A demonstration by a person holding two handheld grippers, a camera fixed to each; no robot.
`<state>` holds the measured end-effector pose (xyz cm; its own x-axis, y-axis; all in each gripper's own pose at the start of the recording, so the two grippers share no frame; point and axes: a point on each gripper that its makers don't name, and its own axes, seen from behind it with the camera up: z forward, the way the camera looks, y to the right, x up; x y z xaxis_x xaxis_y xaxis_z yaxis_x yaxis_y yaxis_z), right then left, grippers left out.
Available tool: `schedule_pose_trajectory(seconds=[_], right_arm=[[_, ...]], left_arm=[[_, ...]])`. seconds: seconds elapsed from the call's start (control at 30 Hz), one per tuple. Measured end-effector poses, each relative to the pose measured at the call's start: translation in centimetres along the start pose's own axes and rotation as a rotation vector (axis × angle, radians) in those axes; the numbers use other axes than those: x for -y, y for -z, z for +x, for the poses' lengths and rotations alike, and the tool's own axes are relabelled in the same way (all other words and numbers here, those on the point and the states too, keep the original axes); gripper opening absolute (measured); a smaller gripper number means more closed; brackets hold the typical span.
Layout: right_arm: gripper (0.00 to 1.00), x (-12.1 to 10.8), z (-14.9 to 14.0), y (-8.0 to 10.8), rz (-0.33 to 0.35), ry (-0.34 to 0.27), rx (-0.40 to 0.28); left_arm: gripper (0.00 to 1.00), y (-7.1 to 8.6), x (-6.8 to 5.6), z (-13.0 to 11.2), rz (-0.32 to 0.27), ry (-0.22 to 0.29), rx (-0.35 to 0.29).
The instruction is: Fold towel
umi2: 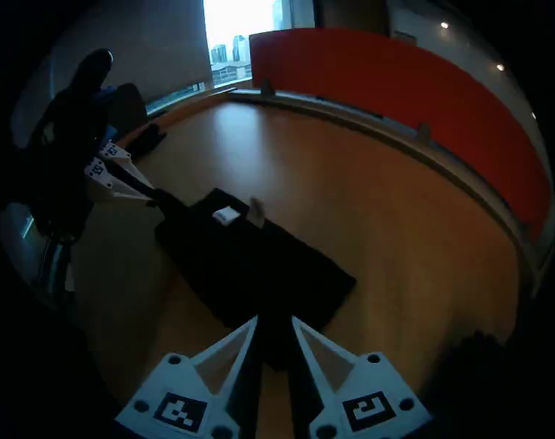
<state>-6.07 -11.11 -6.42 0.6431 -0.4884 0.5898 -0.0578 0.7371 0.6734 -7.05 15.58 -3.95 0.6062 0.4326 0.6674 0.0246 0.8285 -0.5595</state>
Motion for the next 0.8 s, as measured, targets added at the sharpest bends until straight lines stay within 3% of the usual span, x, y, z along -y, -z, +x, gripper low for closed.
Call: schedule_pose_trajectory(seconds=[0.4,0.67,0.8], right_arm=[[0.18,-1.3,-0.4,-2.2,-0.022,-0.020,0.024],[0.18,-1.7,-1.0,-3.5,-0.040,-0.035,0.047],[0.19,-1.8,-1.3,-3.9,-0.046,-0.041,0.056]], left_arm=[[0.12,-2.6,1.4,0.7,0.015,-0.013,-0.013],[0.13,-4.4,1.4,-0.1,0.021,-0.043,0.018],[0.18,-5.0,1.6,-0.3,0.028,-0.049,0.023]])
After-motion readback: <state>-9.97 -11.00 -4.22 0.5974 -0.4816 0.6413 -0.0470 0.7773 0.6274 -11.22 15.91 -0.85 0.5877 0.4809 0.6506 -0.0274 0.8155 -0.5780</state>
